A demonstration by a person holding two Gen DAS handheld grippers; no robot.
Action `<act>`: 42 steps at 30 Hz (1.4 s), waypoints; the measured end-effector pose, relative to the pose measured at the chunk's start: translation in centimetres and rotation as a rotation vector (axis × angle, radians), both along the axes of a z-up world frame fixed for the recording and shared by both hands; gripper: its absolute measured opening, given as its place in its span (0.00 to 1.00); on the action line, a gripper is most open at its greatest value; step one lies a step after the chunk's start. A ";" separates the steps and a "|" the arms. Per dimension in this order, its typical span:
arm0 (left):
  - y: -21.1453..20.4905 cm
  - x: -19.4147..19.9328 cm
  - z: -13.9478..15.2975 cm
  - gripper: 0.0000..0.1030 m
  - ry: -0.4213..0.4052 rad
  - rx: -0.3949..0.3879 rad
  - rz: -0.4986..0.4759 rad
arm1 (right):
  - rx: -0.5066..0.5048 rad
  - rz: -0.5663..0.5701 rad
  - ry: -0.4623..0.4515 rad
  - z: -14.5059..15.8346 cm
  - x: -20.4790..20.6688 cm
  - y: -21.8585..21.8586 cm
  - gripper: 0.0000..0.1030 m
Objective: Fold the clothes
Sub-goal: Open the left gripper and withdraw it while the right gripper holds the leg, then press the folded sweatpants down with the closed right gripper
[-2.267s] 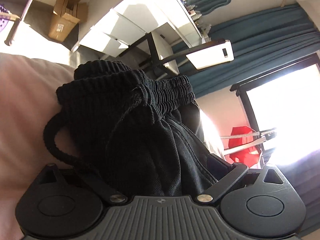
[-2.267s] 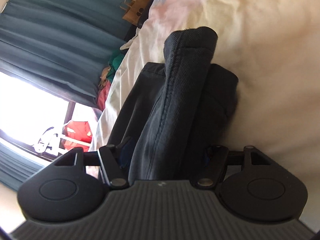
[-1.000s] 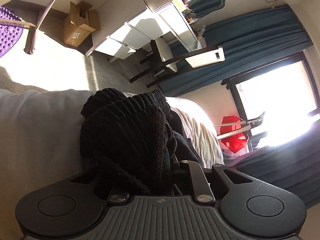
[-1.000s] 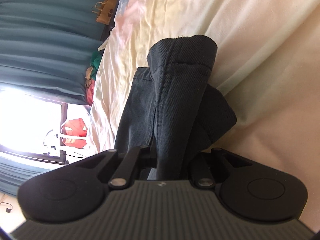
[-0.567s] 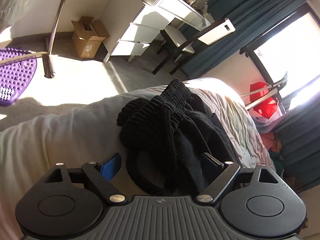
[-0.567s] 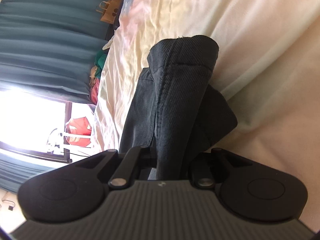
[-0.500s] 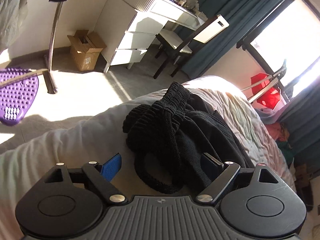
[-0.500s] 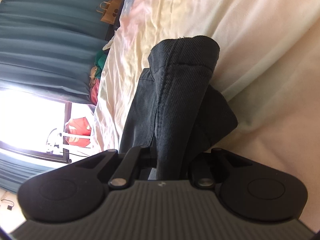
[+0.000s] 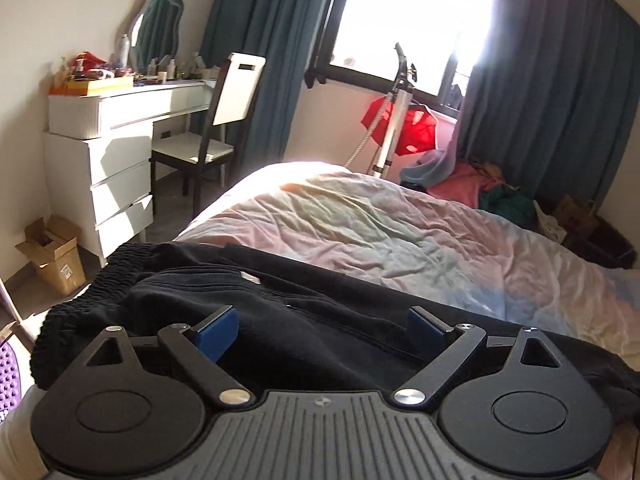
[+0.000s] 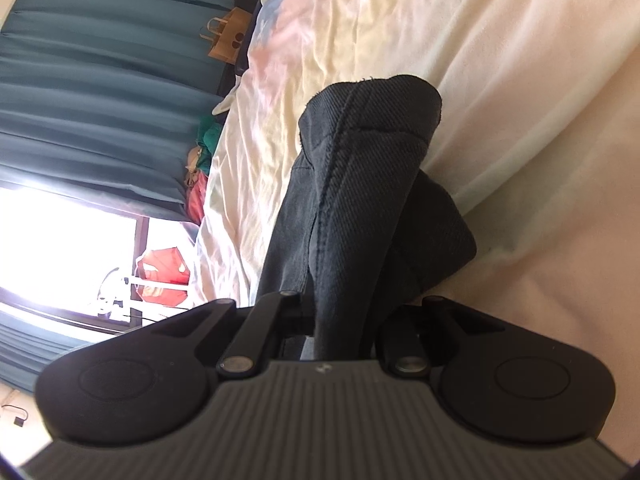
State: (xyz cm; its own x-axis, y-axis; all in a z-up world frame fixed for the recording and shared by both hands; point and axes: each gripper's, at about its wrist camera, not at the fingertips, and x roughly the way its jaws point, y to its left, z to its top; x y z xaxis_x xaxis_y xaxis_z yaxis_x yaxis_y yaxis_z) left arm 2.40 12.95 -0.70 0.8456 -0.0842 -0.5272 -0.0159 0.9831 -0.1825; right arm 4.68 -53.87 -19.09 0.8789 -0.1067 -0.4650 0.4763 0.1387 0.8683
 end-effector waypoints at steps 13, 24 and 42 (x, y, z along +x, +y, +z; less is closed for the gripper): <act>-9.8 6.5 -10.9 0.90 0.097 0.190 -0.130 | -0.052 -0.001 -0.009 0.7 0.0 0.4 0.12; -10.0 6.7 -14.5 0.93 0.161 0.268 -0.135 | -0.173 0.019 -0.014 2.7 0.6 1.3 0.12; -9.8 7.2 -13.5 0.97 0.199 0.265 -0.157 | -0.527 0.092 0.027 7.8 1.4 4.7 0.12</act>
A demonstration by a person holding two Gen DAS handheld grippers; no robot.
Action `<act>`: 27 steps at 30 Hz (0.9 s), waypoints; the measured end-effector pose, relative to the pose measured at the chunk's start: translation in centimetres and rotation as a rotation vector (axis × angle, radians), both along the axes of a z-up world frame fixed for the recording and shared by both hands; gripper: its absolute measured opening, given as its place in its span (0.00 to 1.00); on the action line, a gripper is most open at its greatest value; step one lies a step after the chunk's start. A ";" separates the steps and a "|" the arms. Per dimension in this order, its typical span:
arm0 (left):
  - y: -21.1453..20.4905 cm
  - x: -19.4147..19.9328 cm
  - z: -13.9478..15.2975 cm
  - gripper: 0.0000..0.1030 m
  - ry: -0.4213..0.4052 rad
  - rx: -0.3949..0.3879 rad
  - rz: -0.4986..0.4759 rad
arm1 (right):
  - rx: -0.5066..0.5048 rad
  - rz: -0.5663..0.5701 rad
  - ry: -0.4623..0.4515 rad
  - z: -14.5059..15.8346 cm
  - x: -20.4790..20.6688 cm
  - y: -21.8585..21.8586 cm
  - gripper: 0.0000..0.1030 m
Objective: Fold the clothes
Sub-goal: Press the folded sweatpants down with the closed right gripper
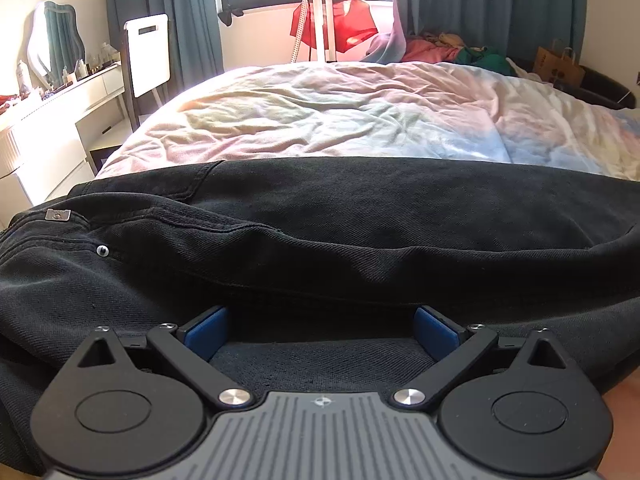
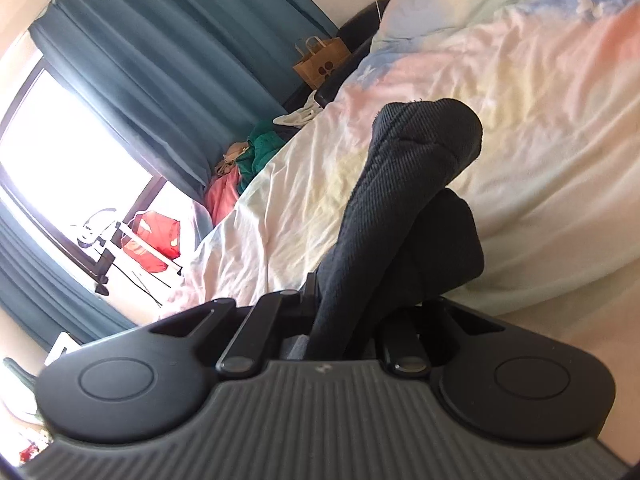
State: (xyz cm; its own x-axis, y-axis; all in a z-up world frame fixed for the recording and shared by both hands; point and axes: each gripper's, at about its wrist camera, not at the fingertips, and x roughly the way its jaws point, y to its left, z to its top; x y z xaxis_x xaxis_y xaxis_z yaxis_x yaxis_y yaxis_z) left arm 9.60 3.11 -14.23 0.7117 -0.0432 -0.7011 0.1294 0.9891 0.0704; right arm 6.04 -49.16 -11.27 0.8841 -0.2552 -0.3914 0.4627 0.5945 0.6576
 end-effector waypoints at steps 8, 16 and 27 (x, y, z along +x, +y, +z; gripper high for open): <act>4.1 -1.3 4.0 0.97 -0.028 -0.127 0.070 | -0.507 0.129 -0.080 6.9 0.6 10.1 0.12; 9.3 -2.7 7.5 0.97 -0.124 -0.235 0.177 | -0.904 0.443 -0.152 7.7 2.1 27.5 0.12; 9.6 -3.6 8.2 0.98 -0.177 -0.284 0.162 | -1.123 0.845 0.093 -4.7 2.8 40.0 0.12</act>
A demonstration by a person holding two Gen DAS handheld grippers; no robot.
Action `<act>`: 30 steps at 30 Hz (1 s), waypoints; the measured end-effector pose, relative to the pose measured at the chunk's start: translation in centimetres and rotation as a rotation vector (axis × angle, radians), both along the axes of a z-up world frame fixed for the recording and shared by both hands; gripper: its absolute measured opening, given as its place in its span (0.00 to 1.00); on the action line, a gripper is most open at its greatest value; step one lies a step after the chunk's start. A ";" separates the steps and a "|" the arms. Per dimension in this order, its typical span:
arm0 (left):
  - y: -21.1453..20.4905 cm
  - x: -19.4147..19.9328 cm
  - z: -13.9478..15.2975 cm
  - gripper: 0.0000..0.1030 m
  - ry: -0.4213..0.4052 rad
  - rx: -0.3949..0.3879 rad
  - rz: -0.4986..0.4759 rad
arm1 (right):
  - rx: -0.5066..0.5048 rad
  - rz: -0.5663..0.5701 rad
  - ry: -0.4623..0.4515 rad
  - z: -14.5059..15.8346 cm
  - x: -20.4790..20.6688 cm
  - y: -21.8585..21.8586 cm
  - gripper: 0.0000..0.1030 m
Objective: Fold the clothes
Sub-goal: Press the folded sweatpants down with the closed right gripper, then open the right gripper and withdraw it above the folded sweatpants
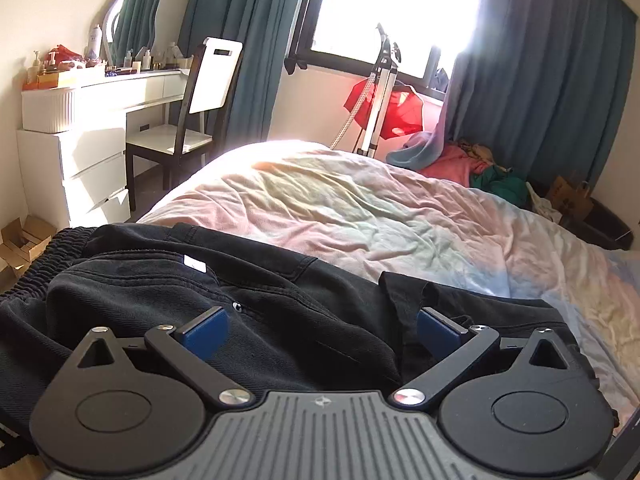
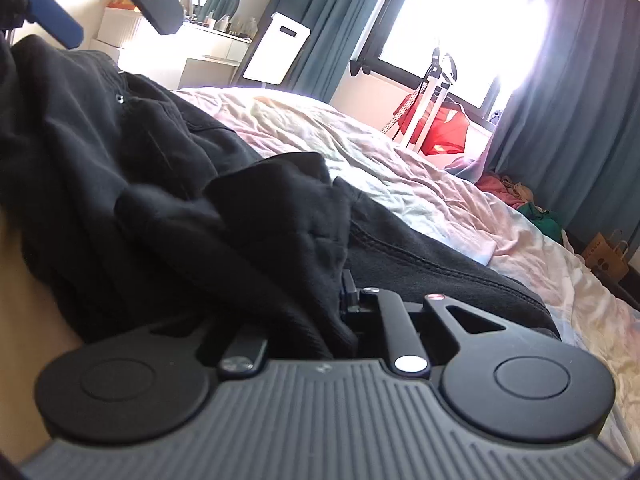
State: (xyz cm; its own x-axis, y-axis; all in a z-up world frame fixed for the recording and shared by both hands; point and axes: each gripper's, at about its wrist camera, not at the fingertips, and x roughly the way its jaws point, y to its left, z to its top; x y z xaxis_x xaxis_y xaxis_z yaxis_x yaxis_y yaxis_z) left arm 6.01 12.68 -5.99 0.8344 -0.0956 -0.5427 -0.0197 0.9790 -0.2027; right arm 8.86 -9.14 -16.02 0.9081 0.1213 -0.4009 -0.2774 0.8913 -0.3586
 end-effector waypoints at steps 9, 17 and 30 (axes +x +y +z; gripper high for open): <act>0.8 -0.2 0.2 0.98 -0.092 -0.145 -0.009 | 0.004 0.060 -0.015 2.0 -0.1 4.5 0.13; -0.7 0.4 -1.0 0.98 -0.080 -0.104 -0.042 | 0.088 0.075 0.103 2.3 0.1 3.5 0.45; -5.8 0.3 -2.9 0.98 -0.084 0.088 -0.116 | 0.339 -0.052 0.185 8.6 -4.5 -6.1 0.65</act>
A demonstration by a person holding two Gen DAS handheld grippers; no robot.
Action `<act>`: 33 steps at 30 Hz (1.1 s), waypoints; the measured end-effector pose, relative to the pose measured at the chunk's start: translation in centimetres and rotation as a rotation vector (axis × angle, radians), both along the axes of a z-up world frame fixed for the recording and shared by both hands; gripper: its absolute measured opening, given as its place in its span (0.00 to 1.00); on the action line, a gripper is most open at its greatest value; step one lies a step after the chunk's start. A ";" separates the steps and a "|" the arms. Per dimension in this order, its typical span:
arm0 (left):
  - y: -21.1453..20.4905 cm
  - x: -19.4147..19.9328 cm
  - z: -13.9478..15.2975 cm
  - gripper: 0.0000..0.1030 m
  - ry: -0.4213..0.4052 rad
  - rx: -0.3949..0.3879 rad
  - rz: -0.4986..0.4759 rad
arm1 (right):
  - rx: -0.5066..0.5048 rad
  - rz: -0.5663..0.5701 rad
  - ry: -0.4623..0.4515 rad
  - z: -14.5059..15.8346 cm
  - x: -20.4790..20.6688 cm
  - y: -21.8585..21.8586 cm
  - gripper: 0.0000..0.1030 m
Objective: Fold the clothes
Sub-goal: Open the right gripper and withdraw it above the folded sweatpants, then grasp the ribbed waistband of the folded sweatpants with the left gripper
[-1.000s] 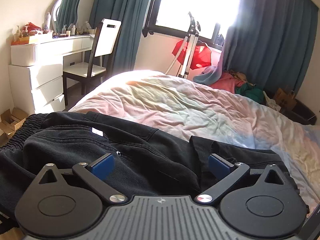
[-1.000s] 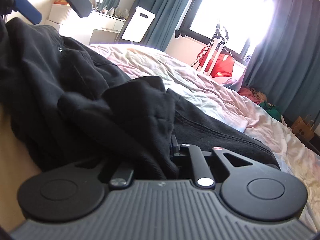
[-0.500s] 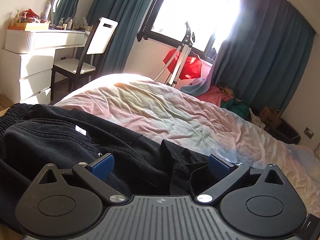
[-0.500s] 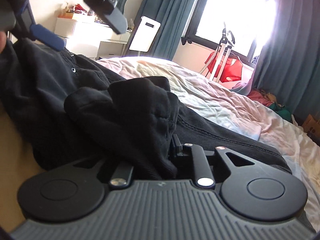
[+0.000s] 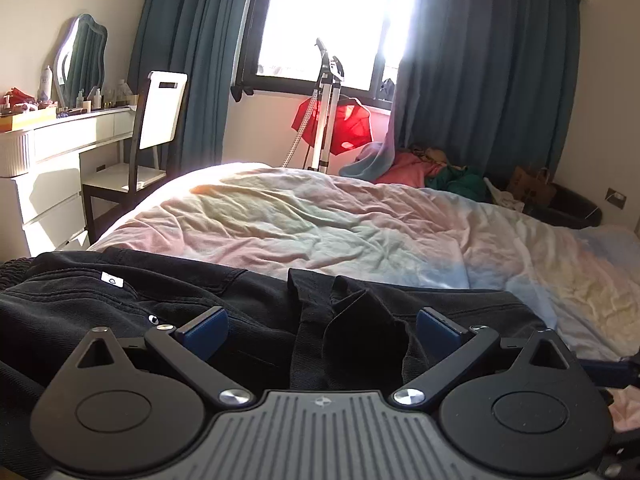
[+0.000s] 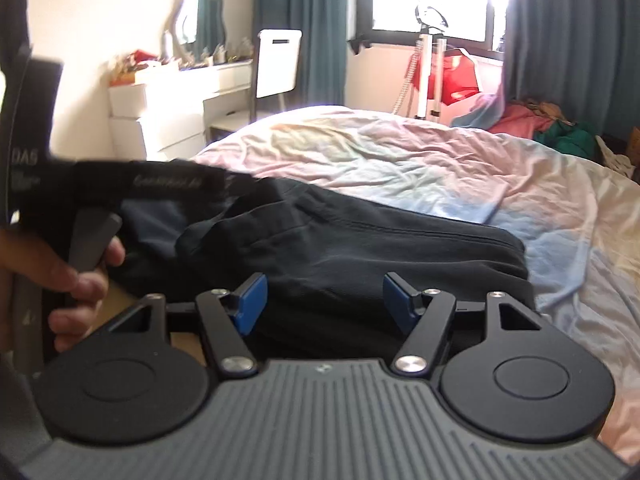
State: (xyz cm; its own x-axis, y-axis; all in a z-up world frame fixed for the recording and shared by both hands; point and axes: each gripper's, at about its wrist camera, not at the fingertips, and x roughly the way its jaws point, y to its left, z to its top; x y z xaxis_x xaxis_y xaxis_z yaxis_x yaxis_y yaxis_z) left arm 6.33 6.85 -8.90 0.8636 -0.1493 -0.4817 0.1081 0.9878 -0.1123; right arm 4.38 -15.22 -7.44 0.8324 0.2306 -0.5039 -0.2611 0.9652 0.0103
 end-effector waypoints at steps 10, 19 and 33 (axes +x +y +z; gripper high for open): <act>0.2 1.5 -3.8 1.00 0.155 0.081 0.052 | 0.108 -0.270 0.158 -4.2 4.3 -6.1 0.66; 0.2 0.7 -3.6 1.00 0.144 0.079 0.059 | 0.096 -0.270 0.183 -5.5 4.7 -5.3 0.66; 9.3 -4.4 0.1 0.99 0.218 -0.344 0.247 | 0.106 -0.269 0.185 -5.2 4.2 -5.6 0.66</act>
State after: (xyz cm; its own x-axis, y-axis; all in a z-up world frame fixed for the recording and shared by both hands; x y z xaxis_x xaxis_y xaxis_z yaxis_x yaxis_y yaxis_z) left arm 1.90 16.19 -8.82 0.7779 -0.1352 -0.6137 -0.1873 0.8823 -0.4318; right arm 8.62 -20.85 -12.69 0.7671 0.0740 -0.6372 0.0185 0.9904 0.1373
